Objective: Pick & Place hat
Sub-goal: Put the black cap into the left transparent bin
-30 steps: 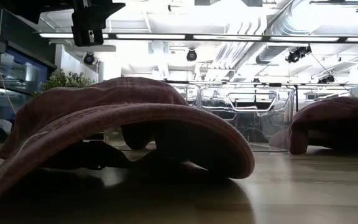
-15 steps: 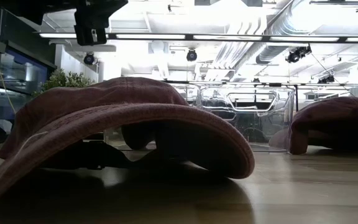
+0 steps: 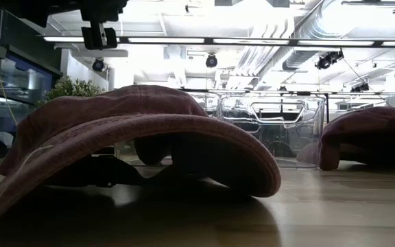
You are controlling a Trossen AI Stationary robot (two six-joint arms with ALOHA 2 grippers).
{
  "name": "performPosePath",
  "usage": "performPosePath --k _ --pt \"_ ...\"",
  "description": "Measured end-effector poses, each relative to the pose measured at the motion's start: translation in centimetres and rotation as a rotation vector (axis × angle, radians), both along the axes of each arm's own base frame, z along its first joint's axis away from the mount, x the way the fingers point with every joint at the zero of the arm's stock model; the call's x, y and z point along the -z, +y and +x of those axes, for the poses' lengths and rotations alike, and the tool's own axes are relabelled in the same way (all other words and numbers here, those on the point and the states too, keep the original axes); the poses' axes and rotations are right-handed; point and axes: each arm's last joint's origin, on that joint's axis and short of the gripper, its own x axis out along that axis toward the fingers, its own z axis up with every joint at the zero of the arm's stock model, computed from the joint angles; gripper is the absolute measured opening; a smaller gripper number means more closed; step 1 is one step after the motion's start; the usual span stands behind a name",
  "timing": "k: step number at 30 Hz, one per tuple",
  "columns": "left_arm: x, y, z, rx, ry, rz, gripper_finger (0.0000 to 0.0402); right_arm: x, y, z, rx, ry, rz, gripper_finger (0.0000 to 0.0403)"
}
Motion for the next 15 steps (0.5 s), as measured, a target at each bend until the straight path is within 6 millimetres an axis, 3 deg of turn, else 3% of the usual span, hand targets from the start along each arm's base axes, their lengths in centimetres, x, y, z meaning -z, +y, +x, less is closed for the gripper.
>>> performPosePath --k 8,15 --pt "-0.21 -0.02 -0.03 0.005 -0.016 -0.001 0.0021 0.35 0.01 -0.03 -0.008 0.032 0.001 0.0000" --pt "-0.18 -0.06 -0.04 0.022 -0.020 0.020 0.0004 0.59 0.01 -0.05 -0.006 0.061 0.003 0.0000"
